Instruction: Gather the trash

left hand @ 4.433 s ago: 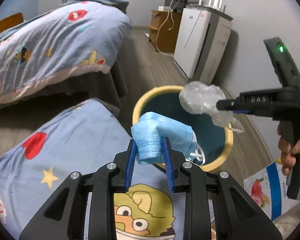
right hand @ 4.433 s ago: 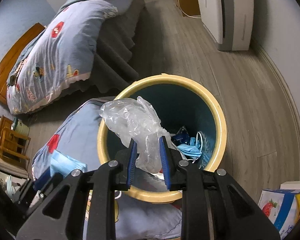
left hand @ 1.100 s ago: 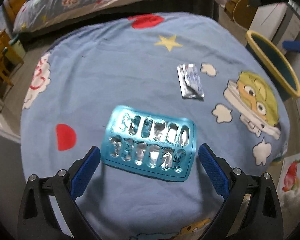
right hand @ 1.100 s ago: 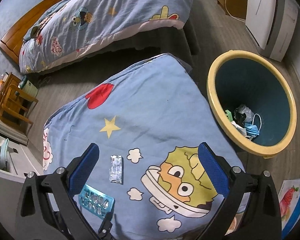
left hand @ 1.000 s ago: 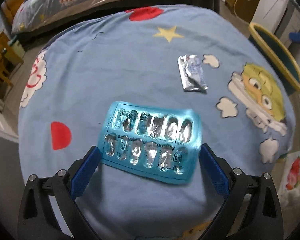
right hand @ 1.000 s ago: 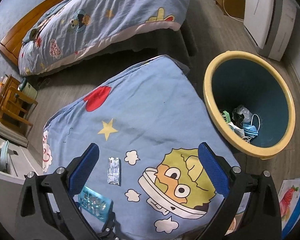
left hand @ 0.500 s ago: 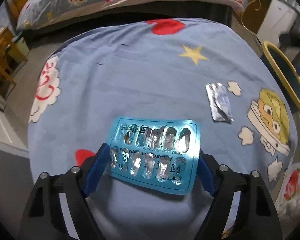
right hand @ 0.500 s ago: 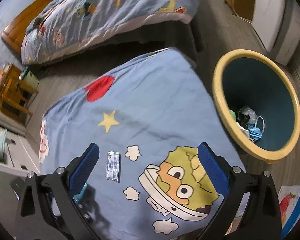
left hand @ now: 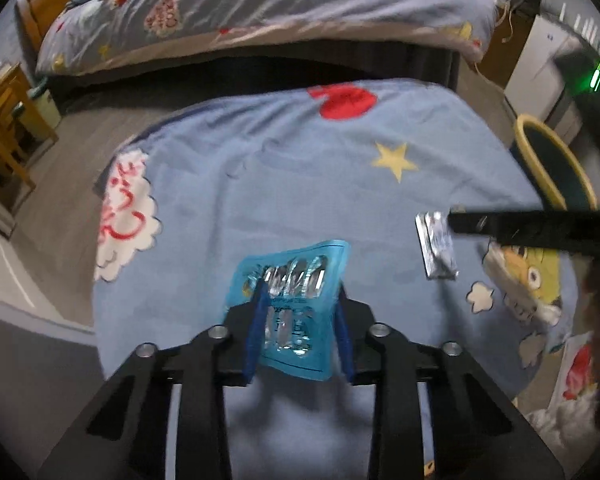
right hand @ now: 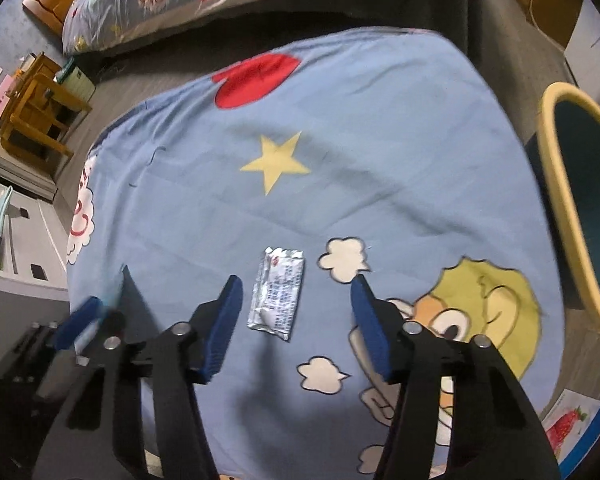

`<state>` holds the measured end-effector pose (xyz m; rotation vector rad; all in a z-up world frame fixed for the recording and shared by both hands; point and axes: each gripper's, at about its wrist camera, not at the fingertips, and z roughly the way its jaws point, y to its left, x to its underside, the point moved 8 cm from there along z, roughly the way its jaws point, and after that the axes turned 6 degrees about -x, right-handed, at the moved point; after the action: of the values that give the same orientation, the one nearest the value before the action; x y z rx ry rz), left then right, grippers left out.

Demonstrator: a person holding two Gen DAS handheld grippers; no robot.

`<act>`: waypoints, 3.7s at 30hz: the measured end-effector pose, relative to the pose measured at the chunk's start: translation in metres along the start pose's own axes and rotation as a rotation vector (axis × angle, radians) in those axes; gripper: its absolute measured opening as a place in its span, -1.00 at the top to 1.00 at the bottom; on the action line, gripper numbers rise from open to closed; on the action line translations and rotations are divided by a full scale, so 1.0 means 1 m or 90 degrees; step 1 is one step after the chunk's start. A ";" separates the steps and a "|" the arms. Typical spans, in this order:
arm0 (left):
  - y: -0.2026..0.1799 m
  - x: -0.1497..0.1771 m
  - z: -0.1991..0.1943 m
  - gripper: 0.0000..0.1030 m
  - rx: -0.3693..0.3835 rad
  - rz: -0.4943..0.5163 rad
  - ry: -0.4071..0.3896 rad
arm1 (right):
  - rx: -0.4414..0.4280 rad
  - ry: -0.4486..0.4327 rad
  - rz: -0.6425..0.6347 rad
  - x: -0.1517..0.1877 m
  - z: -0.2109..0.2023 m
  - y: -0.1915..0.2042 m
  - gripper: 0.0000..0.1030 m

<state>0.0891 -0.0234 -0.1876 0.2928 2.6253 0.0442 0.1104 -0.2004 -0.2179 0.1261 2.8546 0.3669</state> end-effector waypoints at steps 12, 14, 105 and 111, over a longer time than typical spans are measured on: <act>0.052 -0.003 0.013 0.50 -0.034 -0.075 0.029 | 0.072 0.037 -0.080 0.012 0.032 0.016 0.17; 0.057 -0.003 0.015 0.58 -0.037 -0.078 0.025 | 0.078 0.035 -0.088 0.011 0.031 0.015 0.41; -0.331 -0.115 -0.058 -0.54 0.218 0.260 -0.143 | 0.101 -0.244 0.182 0.008 -0.225 -0.297 -0.28; -0.304 -0.102 -0.093 -0.90 0.203 0.250 -0.167 | 0.153 -0.297 0.179 0.039 -0.265 -0.285 -0.87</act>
<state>0.0713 -0.3399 -0.0837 0.8588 2.2725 -0.2651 -0.0130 -0.5335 -0.0544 0.5812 2.4053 0.0329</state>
